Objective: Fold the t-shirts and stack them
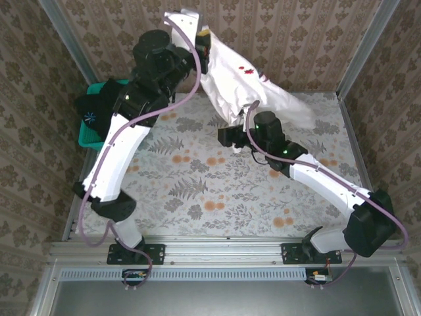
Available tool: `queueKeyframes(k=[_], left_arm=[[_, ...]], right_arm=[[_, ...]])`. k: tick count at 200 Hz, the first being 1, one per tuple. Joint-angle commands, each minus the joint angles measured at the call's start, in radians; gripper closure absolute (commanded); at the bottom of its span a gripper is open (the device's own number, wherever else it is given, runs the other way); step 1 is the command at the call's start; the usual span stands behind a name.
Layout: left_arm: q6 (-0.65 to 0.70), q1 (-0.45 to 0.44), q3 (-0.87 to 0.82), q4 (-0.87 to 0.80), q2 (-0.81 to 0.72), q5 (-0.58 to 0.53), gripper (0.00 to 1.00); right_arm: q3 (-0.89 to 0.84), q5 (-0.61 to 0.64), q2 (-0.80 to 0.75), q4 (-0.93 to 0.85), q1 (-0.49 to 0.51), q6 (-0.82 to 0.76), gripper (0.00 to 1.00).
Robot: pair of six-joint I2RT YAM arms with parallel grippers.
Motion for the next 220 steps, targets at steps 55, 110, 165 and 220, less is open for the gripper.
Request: queueKeyframes(k=[55, 110, 165, 220], left_arm=[[-0.354, 0.412, -0.742, 0.205, 0.037, 0.085, 0.18], [-0.344, 0.367, -0.861, 0.023, -0.017, 0.06, 0.04], [-0.335, -0.022, -1.004, 0.114, -0.01, 0.15, 0.03], [-0.321, -0.173, -0.899, 0.21, 0.286, 0.218, 0.0]], right_arm=[[-0.177, 0.085, -0.113, -0.162, -0.019, 0.002, 0.24], [-0.241, 0.143, -0.179, -0.389, -0.243, 0.116, 0.22], [-0.216, 0.012, 0.024, -0.388, -0.502, 0.206, 0.35], [-0.157, 0.029, 0.24, -0.351, -0.517, 0.228, 0.39]])
